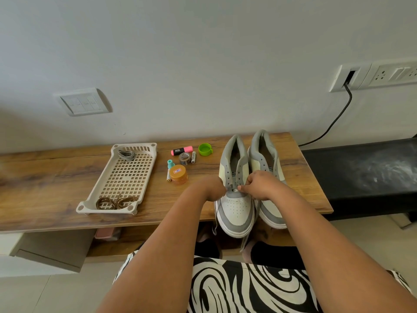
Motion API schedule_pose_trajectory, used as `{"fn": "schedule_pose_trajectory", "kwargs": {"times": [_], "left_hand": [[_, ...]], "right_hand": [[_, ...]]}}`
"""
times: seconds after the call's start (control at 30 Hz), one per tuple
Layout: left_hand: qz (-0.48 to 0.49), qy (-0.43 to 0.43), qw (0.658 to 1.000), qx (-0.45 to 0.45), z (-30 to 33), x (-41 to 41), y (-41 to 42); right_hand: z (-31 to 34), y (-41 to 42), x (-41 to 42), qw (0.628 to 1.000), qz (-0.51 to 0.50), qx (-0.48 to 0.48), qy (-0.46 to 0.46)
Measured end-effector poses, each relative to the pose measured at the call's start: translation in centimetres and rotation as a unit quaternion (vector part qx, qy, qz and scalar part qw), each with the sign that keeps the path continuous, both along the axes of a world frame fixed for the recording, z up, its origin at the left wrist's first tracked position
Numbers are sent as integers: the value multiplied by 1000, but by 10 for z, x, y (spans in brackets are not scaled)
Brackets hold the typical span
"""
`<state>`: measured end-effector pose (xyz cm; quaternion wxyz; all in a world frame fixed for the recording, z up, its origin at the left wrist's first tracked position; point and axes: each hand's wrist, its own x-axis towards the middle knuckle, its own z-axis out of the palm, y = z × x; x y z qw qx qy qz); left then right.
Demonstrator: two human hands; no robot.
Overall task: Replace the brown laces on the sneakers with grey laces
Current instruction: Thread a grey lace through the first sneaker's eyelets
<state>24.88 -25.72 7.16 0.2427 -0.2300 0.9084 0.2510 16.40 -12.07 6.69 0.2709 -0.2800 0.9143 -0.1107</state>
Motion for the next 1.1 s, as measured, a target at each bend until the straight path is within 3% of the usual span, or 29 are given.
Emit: {"fn": "schedule_pose_trajectory", "kwargs": {"times": [0.2,0.4,0.7,1.1], "left_hand": [[50,52,991,114,20,6,6],[165,172,944,228,49,21,13],[152,290,920,215,158,37,40],[123,418,888,147,325,71,71]], "right_hand": [[10,2,0,994,-49,-74,-70],[38,5,17,957,-118,-222,-145],[139,11,43,954,-89,-284,-17],[307,31,75,931,-77,-347,84]]}}
